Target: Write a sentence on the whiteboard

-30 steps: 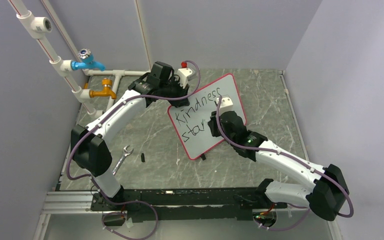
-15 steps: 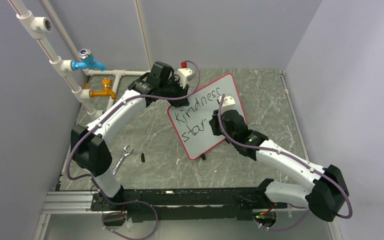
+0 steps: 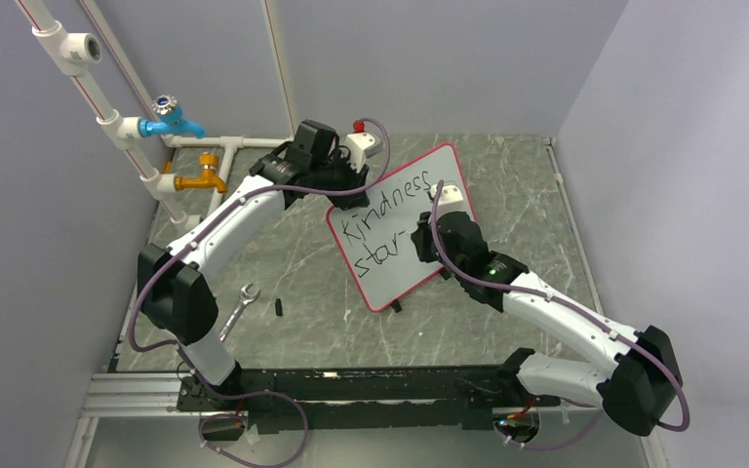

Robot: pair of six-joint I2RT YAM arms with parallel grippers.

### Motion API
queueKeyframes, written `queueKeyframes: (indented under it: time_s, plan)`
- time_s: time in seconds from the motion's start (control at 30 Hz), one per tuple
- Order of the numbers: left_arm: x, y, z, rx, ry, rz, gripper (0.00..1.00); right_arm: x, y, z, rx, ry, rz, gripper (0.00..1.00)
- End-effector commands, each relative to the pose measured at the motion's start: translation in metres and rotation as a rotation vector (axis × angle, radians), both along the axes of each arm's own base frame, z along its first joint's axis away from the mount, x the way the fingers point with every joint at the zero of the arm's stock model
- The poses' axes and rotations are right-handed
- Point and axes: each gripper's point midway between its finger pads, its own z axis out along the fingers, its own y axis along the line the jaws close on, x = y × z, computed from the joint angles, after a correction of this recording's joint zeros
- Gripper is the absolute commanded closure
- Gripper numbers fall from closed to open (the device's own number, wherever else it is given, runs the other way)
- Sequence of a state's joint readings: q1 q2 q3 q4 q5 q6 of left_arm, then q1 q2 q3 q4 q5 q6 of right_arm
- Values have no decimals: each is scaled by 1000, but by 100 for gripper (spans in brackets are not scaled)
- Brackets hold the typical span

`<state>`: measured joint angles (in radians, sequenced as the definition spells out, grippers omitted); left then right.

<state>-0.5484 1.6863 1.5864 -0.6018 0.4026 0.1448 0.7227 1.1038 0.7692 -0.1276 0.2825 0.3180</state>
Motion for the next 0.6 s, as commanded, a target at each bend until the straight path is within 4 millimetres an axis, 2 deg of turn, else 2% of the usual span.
queueKeyframes:
  time_s: [0.0,0.27,0.57]
  plan:
    - [-14,37,-52,266,46,-11,100,6,9,49,94,-89,19,100]
    - [-15,36,-52,263,47,-16,100,20,20,49,99,-82,2,100]
    - [-15,36,-52,265,49,-16,100,17,19,25,83,-36,-4,100]
